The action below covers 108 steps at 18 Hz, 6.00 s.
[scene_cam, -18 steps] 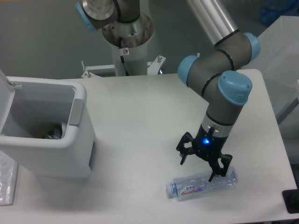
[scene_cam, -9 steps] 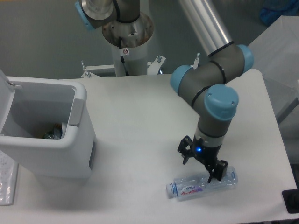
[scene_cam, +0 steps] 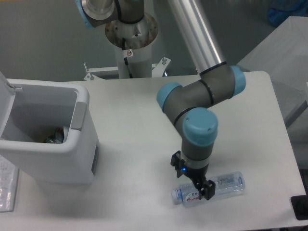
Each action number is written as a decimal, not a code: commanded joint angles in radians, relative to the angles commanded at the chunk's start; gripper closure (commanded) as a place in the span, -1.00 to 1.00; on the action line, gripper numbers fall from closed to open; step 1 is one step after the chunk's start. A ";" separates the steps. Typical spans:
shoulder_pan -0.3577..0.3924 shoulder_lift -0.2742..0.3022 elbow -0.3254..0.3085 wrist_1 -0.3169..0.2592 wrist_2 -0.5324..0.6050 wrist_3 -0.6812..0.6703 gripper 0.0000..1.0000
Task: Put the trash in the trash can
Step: 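Rotate the gripper and lower it around the bottle's middle, then close the gripper on the water bottle, then lift the bottle and carry it over the trash bin, then lower the bottle into the bin and open the gripper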
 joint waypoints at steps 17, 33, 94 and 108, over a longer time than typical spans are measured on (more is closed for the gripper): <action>-0.055 -0.101 0.054 0.015 0.143 -0.048 -0.93; -0.057 -0.084 0.077 0.014 0.175 -0.080 0.28; -0.081 0.607 -0.208 0.025 -1.298 -0.793 -0.40; -0.078 0.630 -0.204 0.020 -1.076 -0.715 -1.00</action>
